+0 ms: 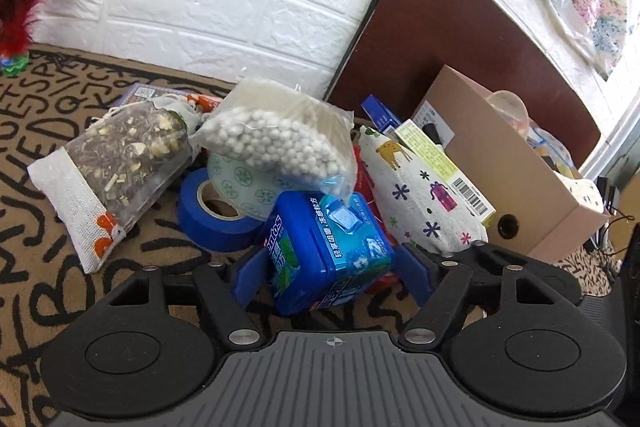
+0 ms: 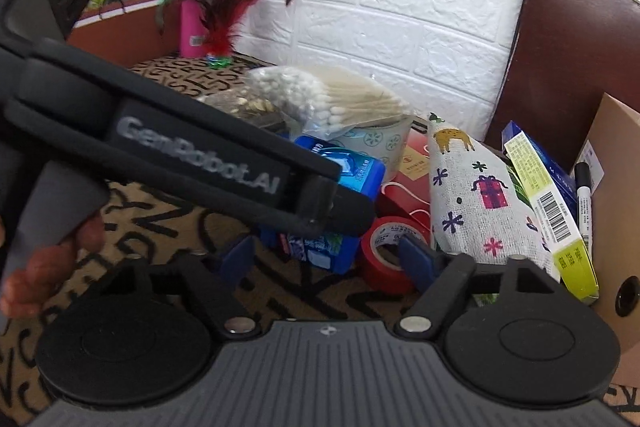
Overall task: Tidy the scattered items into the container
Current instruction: 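Grasp the blue mint box with the left gripper, then lift the mint box with the left gripper and carry it toward the cardboard box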
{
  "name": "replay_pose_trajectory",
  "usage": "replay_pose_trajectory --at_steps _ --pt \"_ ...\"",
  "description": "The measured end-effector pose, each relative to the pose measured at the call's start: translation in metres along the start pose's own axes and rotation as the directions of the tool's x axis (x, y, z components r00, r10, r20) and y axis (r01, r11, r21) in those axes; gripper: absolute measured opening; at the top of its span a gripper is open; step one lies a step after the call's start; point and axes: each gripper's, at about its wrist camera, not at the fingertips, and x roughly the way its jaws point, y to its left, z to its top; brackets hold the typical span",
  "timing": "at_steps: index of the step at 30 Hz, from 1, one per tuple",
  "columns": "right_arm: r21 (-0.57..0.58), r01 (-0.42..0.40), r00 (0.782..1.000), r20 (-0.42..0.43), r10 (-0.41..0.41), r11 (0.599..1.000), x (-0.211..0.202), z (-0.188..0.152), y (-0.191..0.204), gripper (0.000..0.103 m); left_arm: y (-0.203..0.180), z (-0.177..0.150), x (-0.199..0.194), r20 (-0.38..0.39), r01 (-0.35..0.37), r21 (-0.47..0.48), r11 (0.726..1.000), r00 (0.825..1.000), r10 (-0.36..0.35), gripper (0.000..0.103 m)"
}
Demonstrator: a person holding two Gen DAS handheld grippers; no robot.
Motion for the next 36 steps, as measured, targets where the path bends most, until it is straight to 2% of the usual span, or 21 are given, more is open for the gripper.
replay_pose_trajectory --at_steps 4,6,8,16,25,26,27,31,34,36 --pt "-0.009 -0.017 1.000 -0.005 0.017 1.000 0.003 0.002 0.000 0.066 -0.003 -0.002 -0.002 0.001 -0.017 0.001 1.000 1.000 0.017 0.072" --pt "-0.030 -0.029 1.000 0.000 0.029 0.999 -0.002 0.002 0.003 0.059 -0.009 -0.004 -0.007 0.000 -0.038 0.019 0.999 0.999 0.038 0.072" --pt "-0.047 -0.042 0.999 0.008 0.042 0.998 -0.013 0.001 0.007 0.049 -0.012 -0.008 -0.015 0.001 -0.036 -0.001 0.999 0.999 0.036 0.071" --pt "-0.035 -0.066 0.998 -0.006 0.066 0.997 -0.058 -0.017 0.016 0.049 -0.047 -0.041 -0.044 -0.025 -0.037 0.003 0.999 0.999 0.037 0.071" --pt "0.007 -0.059 0.996 -0.061 0.059 0.998 -0.130 -0.067 0.023 0.050 -0.091 -0.097 -0.065 -0.118 0.049 -0.005 0.999 0.992 -0.049 0.072" --pt "0.011 -0.053 0.997 -0.063 0.054 0.999 -0.137 -0.072 0.024 0.051 -0.094 -0.100 -0.065 -0.123 0.058 -0.011 0.998 0.991 -0.059 0.073" --pt "0.015 -0.048 0.997 -0.061 0.049 0.999 -0.142 -0.077 0.024 0.052 -0.096 -0.102 -0.065 -0.124 0.065 -0.017 0.998 0.990 -0.066 0.081" --pt "0.034 -0.054 0.997 -0.060 0.056 0.998 -0.150 -0.086 0.024 0.055 -0.102 -0.104 -0.064 -0.131 0.048 -0.011 0.999 0.990 -0.049 0.086" --pt "0.021 -0.053 0.996 -0.068 0.054 0.998 -0.147 -0.089 0.026 0.057 -0.106 -0.105 -0.059 -0.166 0.027 0.027 0.999 0.986 -0.023 0.080" --pt "0.019 -0.051 0.996 -0.071 0.053 0.998 -0.145 -0.091 0.028 0.058 -0.106 -0.104 -0.059 -0.176 0.024 0.029 0.999 0.984 -0.018 0.082"
